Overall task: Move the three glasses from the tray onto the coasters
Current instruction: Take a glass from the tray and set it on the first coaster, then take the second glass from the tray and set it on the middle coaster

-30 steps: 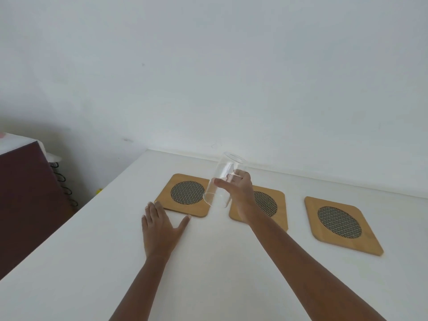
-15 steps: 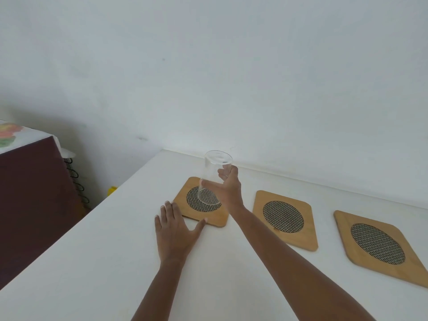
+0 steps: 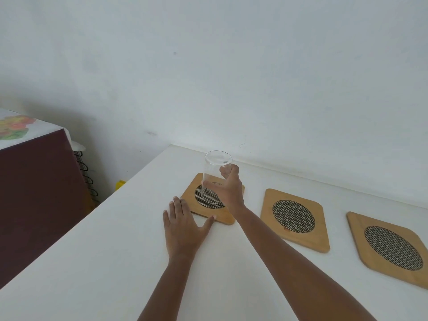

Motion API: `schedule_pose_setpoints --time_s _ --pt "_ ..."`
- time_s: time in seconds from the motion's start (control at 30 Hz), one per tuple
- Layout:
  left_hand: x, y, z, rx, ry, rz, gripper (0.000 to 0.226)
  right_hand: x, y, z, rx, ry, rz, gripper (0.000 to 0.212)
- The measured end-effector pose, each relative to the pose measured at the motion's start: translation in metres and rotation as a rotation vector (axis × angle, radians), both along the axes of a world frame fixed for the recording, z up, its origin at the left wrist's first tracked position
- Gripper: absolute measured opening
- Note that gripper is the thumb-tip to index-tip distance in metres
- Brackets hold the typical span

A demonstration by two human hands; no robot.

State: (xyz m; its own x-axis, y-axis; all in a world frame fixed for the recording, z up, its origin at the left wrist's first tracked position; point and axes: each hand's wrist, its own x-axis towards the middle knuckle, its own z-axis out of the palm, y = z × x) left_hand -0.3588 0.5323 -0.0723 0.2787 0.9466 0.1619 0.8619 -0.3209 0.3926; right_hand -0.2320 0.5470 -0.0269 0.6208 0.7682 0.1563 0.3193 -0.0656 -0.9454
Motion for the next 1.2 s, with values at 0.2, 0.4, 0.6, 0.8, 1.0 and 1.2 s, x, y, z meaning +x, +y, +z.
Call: schedule_pose_setpoints --time_s 0.2,0.4,0.6,0.8,1.0,1.2 --pt "0.000 0.000 -0.001 0.003 -0.008 0.001 0.096 -0.004 0.003 -0.001 0.038 0.005 0.006 0.075" --pt "0.001 0.001 -0.003 0.008 -0.007 0.003 0.096 -0.007 0.002 -0.002 0.036 0.002 0.007 0.074" --pt "0.000 0.002 -0.003 0.006 -0.010 -0.015 0.093 -0.010 -0.007 -0.001 -0.018 -0.002 0.035 0.094" --pt "0.000 -0.003 -0.003 0.033 0.013 -0.091 0.085 -0.015 -0.054 -0.018 -0.114 -0.251 0.004 0.076" --pt "-0.002 -0.024 -0.003 0.010 0.072 -0.095 0.083 -0.013 -0.120 -0.048 -0.258 -0.673 0.074 0.061" --pt "0.001 -0.069 -0.003 -0.020 0.160 -0.140 0.075 -0.007 -0.175 -0.054 -0.435 -0.755 0.132 0.058"
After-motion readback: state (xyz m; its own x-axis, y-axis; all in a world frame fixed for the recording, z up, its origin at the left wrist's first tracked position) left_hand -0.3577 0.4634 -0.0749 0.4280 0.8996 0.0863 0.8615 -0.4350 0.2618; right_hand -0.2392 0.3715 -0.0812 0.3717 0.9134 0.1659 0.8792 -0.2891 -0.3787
